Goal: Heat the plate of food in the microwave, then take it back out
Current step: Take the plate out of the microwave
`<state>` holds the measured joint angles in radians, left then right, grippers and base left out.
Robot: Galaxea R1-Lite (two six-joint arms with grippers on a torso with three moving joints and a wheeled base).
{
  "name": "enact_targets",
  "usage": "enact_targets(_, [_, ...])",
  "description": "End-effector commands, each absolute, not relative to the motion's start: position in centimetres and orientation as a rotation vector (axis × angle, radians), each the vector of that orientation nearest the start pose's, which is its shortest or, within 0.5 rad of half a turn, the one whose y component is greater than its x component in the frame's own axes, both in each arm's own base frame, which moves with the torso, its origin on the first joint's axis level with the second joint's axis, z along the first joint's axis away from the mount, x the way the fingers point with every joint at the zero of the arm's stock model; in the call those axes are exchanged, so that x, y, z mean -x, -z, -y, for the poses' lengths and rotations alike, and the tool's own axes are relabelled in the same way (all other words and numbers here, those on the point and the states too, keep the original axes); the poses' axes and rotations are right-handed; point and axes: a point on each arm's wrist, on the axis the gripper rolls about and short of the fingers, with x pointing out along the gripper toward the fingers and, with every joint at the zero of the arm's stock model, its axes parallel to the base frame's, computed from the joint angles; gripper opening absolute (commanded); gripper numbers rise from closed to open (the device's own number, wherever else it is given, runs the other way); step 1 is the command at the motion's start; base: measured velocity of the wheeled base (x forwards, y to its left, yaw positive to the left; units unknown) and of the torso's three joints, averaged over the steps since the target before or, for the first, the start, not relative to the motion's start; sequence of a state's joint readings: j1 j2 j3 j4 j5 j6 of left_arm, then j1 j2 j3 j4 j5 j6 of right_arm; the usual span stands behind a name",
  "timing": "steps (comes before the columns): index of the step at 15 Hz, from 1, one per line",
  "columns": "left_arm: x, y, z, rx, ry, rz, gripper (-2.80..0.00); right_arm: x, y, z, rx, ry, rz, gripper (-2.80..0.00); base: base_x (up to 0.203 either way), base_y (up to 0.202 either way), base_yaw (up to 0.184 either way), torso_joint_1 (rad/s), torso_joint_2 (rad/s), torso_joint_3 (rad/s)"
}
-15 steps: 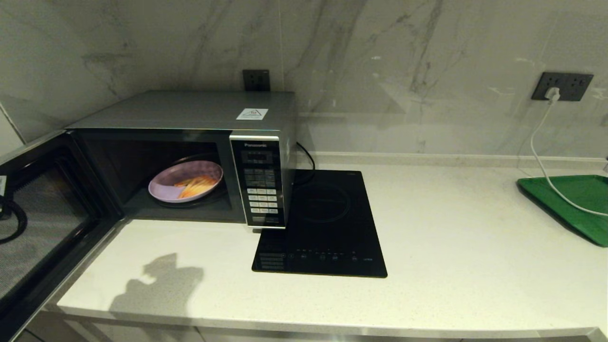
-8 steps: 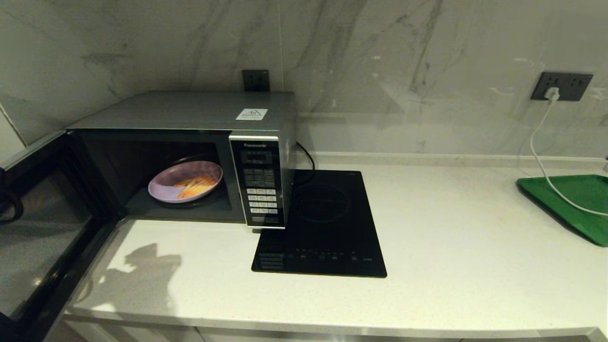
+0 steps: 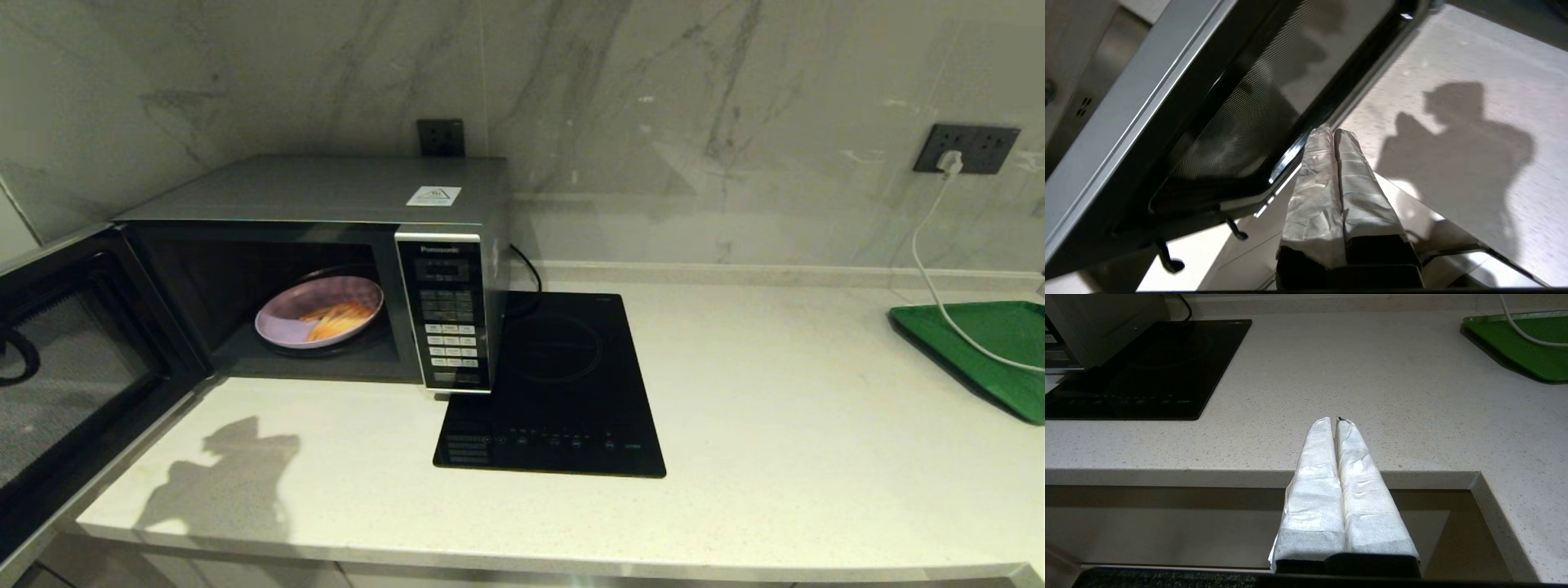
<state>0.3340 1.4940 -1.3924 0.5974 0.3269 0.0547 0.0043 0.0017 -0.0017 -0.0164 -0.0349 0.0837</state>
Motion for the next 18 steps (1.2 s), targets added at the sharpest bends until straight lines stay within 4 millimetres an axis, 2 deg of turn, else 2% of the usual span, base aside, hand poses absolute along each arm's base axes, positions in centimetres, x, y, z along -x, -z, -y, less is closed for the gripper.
enact_targets(1, [-21.7, -29.5, -7.0, -0.067, -0.567, -0.708, -2.80, 2.3, -7.8, 0.1, -0.085, 0.030, 0.018, -2.80, 0.000, 0.000, 0.000, 0.000, 0.00, 0.000])
enact_targets(5, [-21.9, -29.4, -7.1, -0.066, -0.575, -0.716, -2.80, 2.3, -7.8, 0.1, -0.085, 0.030, 0.018, -2.80, 0.000, 0.000, 0.000, 0.000, 0.00, 0.000])
enact_targets(13, [-21.9, -28.8, -9.4, -0.036, -0.654, -0.746, -2.80, 2.3, -7.8, 0.1, -0.085, 0.029, 0.018, -2.80, 0.000, 0.000, 0.000, 0.000, 0.00, 0.000])
enact_targets(18, [-21.7, -28.9, -9.3, -0.036, -0.654, -0.742, -2.80, 2.3, -7.8, 0.1, -0.085, 0.030, 0.018, -2.80, 0.000, 0.000, 0.000, 0.000, 0.00, 0.000])
